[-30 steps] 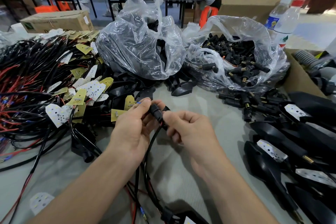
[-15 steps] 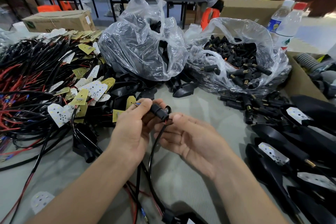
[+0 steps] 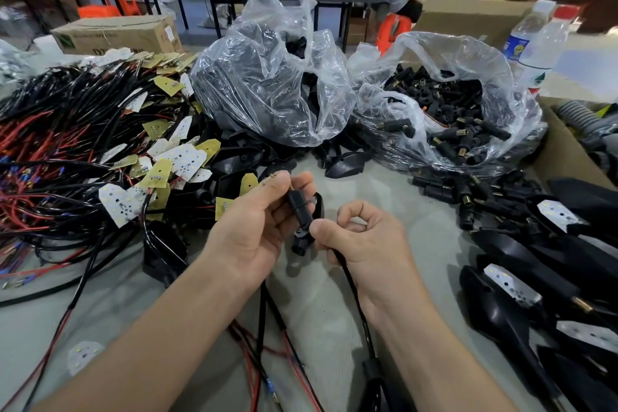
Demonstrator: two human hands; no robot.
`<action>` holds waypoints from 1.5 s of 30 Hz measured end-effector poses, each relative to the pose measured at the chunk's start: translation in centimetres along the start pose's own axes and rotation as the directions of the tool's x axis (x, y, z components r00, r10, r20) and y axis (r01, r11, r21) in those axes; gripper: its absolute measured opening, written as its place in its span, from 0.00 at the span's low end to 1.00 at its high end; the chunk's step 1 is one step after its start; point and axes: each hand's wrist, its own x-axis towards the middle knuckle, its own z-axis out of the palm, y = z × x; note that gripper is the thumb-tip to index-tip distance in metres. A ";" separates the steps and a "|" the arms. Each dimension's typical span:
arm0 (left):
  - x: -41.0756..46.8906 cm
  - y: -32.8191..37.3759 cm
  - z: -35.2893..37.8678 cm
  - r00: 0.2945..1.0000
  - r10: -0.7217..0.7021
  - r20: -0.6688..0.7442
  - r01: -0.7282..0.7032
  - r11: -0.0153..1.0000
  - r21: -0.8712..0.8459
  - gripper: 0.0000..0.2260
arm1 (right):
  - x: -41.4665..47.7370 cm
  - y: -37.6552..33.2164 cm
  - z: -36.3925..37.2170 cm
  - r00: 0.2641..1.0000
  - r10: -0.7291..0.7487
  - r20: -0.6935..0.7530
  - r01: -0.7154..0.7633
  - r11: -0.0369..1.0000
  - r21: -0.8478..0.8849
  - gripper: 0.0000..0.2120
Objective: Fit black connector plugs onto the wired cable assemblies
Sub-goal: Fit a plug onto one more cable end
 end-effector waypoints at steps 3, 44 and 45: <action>0.2 0.7 -0.4 1.000 0.002 0.025 -0.004 0.998 0.057 0.08 | -0.1 -0.1 0.0 0.998 0.015 0.054 -0.007 0.990 -0.140 0.10; 0.5 0.3 -0.3 0.878 0.460 -0.131 -0.384 0.841 0.380 0.11 | -0.6 -0.9 0.0 0.921 0.214 0.324 -0.103 0.939 -0.327 0.06; 0.5 0.4 -0.3 0.864 0.492 -0.106 -0.410 0.810 0.419 0.11 | -0.7 -0.8 0.1 0.941 0.182 0.286 -0.080 0.939 -0.335 0.06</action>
